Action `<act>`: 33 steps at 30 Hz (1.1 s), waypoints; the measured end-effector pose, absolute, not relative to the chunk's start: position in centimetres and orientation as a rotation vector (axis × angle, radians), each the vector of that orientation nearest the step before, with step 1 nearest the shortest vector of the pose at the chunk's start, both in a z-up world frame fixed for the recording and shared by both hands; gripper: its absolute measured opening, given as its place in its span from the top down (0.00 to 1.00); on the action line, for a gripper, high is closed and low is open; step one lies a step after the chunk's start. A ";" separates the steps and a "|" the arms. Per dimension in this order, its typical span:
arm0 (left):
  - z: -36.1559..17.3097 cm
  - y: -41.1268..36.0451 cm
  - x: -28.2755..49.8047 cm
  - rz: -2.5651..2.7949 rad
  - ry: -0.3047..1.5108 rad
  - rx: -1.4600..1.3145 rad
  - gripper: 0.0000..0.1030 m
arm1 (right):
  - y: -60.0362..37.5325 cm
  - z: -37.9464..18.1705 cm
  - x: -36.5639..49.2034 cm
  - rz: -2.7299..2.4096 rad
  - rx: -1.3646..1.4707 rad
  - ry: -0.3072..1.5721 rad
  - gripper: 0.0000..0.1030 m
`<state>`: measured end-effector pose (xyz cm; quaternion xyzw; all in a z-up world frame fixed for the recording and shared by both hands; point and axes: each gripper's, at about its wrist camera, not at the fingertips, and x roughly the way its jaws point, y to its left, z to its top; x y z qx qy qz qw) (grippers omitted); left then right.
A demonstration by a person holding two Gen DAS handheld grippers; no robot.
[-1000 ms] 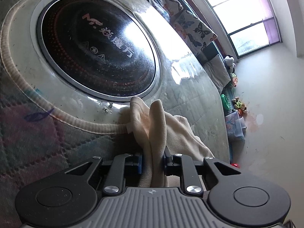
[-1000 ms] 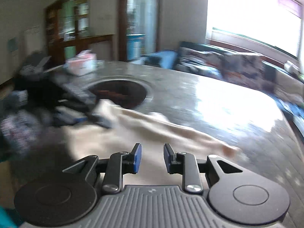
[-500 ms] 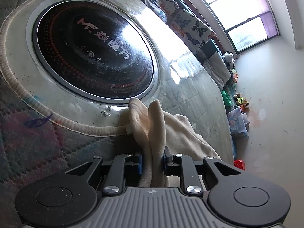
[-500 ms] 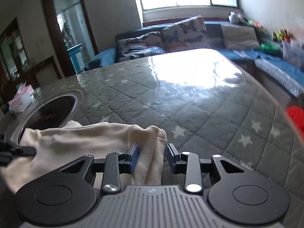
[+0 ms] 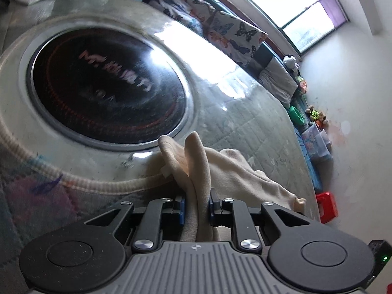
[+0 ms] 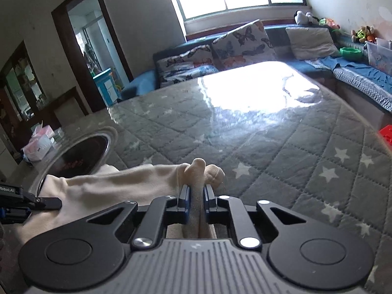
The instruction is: Fold clothes
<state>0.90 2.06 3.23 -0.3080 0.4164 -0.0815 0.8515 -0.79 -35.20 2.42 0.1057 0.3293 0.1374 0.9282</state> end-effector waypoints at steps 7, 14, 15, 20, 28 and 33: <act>5.0 -1.3 2.3 -0.242 0.857 -0.563 0.84 | -36.2 4.6 -2.9 0.244 0.204 0.605 0.91; 5.7 -7.5 4.1 -0.340 0.872 -0.490 0.85 | -39.8 6.4 -4.2 0.141 0.183 0.561 0.91; 5.8 -8.5 4.4 -0.354 0.876 -0.480 0.85 | -40.4 6.7 -4.4 0.125 0.181 0.556 0.91; 6.2 -12.5 5.5 -0.412 0.885 -0.446 0.85 | -43.1 7.7 -5.0 0.055 0.173 0.529 0.91; 6.6 -18.0 6.8 -0.473 0.899 -0.397 0.85 | -47.5 8.7 -5.2 -0.046 0.150 0.496 0.91; 6.4 -20.3 7.1 -0.491 0.908 -0.356 0.85 | -49.6 8.4 -5.0 -0.086 0.149 0.500 0.91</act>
